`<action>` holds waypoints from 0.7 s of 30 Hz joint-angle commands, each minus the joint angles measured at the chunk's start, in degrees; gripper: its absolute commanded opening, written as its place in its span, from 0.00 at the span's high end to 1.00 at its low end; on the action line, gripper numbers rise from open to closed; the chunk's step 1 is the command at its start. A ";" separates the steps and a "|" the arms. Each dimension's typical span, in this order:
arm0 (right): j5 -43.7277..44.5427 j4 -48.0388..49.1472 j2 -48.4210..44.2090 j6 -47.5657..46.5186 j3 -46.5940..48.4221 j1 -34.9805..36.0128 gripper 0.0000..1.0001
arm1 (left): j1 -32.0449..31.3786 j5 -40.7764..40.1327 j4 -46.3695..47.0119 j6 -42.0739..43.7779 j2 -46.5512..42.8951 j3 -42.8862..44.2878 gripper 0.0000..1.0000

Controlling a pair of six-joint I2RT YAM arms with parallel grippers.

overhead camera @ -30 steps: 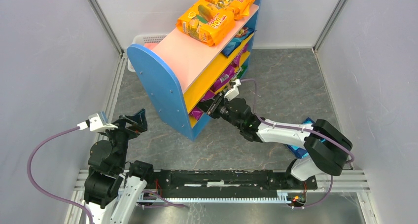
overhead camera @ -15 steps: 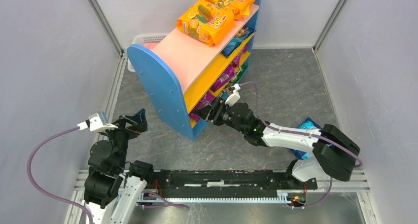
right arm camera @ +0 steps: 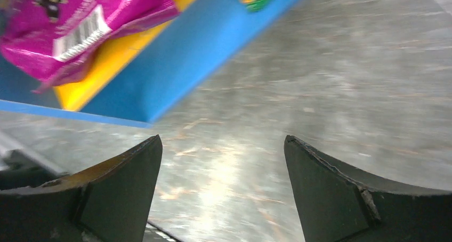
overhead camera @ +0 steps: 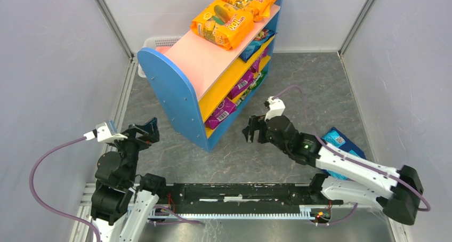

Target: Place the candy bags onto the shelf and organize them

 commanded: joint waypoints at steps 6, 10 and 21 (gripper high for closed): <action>10.76 -10.84 -9.78 -13.42 4.27 0.07 0.19 | -0.28 0.39 1.95 2.35 0.17 0.05 0.00; 2.80 0.98 -2.47 -13.20 4.71 0.10 0.28 | -0.24 0.15 1.90 2.35 0.27 -0.06 0.00; 1.34 8.05 16.79 -13.56 16.99 0.11 0.46 | -0.20 -0.10 1.90 2.42 0.78 -0.04 0.00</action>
